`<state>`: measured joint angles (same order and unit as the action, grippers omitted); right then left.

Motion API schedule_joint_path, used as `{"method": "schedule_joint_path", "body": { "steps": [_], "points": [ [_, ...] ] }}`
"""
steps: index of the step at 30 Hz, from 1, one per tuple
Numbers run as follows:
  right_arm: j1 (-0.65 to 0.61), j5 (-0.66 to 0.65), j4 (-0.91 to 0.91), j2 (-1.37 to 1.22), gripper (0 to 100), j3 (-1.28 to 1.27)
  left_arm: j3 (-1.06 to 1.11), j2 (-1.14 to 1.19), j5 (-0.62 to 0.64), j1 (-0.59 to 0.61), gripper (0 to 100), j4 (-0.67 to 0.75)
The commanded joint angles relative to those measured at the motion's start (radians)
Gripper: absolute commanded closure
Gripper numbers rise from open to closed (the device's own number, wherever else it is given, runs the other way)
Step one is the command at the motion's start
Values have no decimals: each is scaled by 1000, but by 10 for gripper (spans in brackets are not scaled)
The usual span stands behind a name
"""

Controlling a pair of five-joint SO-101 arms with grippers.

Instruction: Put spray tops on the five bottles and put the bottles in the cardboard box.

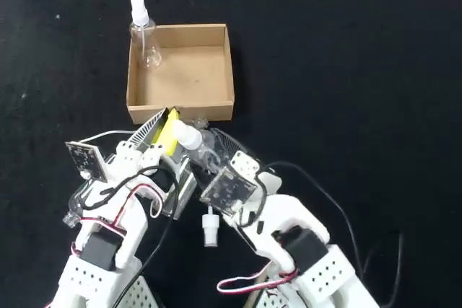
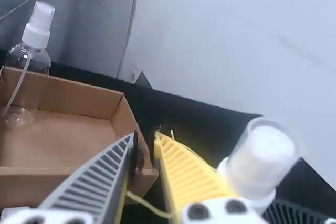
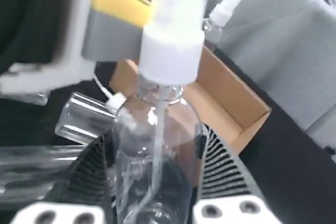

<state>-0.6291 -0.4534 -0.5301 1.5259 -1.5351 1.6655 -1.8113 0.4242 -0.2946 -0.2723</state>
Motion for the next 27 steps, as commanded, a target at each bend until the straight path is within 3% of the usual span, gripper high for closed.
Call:
{"method": "schedule_joint_path", "body": {
  "steps": [1, 16, 24, 27],
  "points": [
    [-17, -8, -3, -142, 971, 114, -10, -12, -58, -21, 948, 18],
    [12, -8, 6, -242, 971, 156, 7, -11, -120, -42, 971, 14],
    [14, -3, 26, -240, 970, 156, 7, -12, -61, -27, 971, 20],
    [31, 58, 54, -240, 970, 150, 7, -12, -61, -22, 971, 20]
  ]
}}
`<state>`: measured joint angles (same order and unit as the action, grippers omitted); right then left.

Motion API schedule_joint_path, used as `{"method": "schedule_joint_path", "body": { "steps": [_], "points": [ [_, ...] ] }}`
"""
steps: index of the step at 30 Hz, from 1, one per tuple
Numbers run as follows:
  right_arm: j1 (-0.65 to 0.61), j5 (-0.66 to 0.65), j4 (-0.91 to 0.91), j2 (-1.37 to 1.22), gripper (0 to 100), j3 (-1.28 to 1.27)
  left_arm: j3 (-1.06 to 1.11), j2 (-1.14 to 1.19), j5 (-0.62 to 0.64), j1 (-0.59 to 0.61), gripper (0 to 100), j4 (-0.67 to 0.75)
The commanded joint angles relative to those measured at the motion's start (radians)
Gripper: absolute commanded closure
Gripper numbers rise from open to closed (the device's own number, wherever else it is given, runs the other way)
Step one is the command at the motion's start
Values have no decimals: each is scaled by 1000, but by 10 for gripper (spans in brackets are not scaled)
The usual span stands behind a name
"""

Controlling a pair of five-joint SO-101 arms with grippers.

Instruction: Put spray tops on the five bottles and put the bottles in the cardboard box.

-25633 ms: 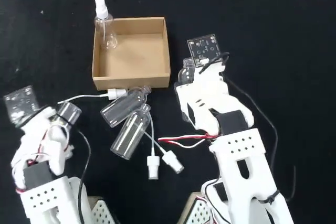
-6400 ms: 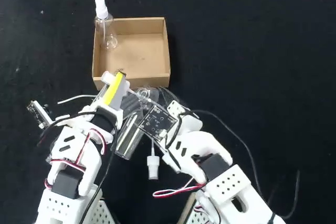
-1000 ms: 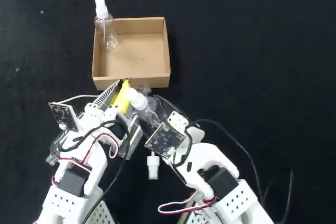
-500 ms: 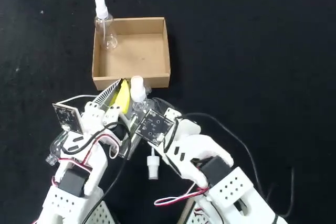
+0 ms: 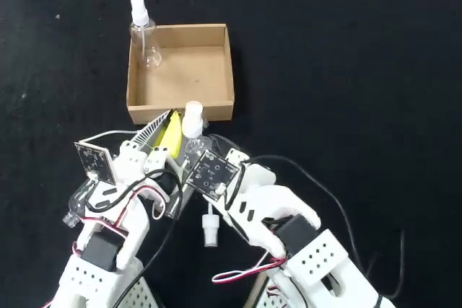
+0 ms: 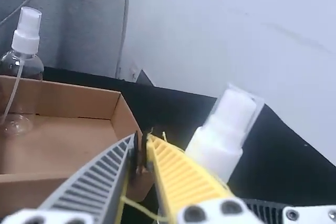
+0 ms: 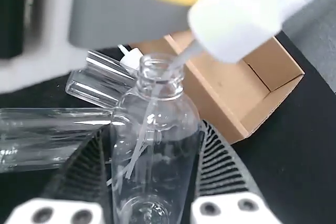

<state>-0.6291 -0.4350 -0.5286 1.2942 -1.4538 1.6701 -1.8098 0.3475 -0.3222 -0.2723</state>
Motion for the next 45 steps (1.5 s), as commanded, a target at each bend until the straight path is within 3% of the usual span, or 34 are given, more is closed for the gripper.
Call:
{"method": "schedule_joint_path", "body": {
  "steps": [1, 32, 45],
  "points": [
    [40, 57, 54, -8, 970, 73, 2, -14, 15, 8, 971, 20],
    [114, 141, 137, -7, 969, 68, 18, -14, 20, 36, 971, 20],
    [49, 133, 121, 254, 970, -54, 30, -14, 236, 165, 971, 169]
  ]
}}
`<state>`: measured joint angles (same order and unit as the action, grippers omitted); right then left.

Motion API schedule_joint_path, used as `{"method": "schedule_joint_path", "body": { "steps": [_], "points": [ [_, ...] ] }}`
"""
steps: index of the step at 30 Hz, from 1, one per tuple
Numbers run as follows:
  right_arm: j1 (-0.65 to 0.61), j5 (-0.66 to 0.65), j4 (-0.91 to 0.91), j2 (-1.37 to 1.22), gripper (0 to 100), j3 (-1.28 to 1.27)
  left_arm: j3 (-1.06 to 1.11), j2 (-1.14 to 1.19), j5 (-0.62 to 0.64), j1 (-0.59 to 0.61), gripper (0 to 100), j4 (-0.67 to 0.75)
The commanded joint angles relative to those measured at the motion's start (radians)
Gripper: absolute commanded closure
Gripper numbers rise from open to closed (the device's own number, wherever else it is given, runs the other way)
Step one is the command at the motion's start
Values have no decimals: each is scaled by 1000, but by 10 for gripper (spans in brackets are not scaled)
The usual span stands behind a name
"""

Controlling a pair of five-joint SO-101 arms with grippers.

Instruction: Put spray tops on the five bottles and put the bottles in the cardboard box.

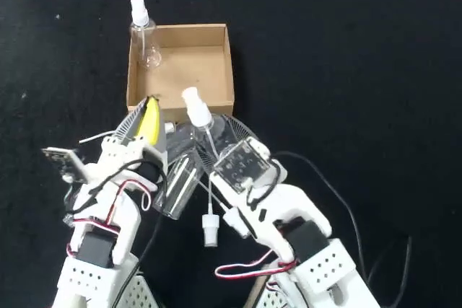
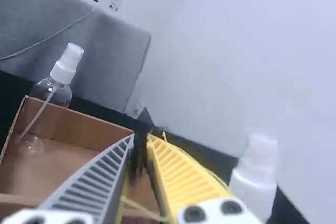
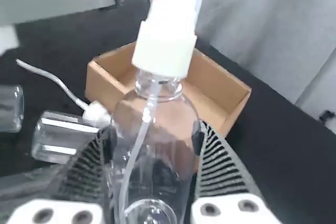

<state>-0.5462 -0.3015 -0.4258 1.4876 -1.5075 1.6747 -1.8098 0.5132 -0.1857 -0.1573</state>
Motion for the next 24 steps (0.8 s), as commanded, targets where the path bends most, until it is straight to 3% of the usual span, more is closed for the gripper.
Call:
{"method": "schedule_joint_path", "body": {
  "steps": [1, 16, 20, 24],
  "points": [
    [-41, 0, 18, 70, 970, -7, 25, -14, 91, 38, 971, 66],
    [-124, -26, -31, 77, 970, -16, 15, -14, 350, 104, 971, 138],
    [-129, -25, -31, 76, 970, -16, 15, -14, 344, 51, 971, 133],
    [-129, -35, -37, 76, 970, -19, 5, -14, 235, -45, 971, 74]
  ]
}}
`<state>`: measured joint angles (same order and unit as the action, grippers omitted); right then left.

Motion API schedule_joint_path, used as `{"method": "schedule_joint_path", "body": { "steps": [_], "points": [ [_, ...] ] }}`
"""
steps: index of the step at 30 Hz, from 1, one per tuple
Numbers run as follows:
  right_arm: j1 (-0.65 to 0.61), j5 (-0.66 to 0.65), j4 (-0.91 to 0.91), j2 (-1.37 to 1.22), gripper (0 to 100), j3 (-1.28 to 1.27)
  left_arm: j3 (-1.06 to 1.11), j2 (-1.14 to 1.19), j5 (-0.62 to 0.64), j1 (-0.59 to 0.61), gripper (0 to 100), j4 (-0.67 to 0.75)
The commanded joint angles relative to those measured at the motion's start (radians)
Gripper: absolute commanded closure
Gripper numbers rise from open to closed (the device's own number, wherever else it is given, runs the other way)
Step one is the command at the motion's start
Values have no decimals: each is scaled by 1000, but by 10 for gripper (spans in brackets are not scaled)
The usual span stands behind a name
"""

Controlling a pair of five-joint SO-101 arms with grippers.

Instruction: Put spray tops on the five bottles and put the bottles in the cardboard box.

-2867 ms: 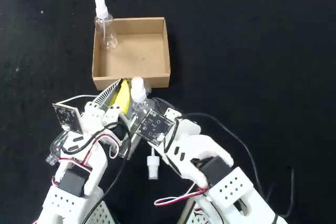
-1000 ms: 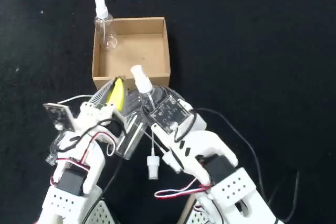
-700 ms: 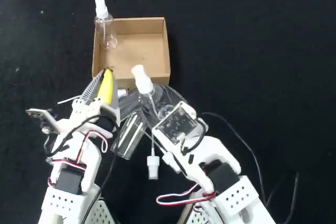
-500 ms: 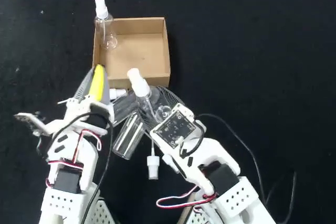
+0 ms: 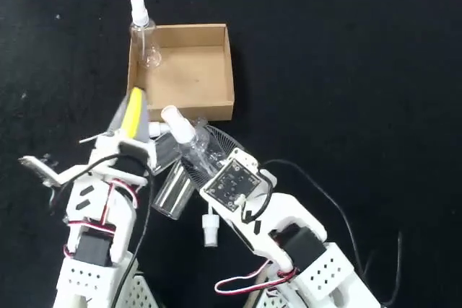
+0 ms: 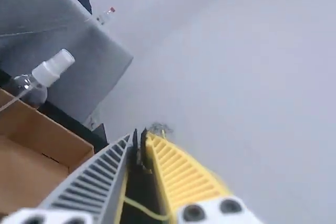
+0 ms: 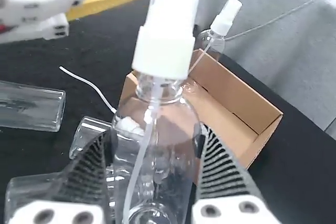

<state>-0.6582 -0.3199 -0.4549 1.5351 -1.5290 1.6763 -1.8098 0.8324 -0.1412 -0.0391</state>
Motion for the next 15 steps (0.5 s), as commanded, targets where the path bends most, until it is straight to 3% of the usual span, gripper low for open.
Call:
{"method": "schedule_joint_path", "body": {
  "steps": [1, 5, 15],
  "points": [
    [-17, -23, -17, 30, 970, 2, -4, -15, -92, -87, 971, -55],
    [-18, -52, -35, 28, 969, 8, -19, -15, -101, -87, 971, -103],
    [-44, -129, -110, 27, 970, 41, -31, -17, -290, -160, 971, -106]
  ]
}}
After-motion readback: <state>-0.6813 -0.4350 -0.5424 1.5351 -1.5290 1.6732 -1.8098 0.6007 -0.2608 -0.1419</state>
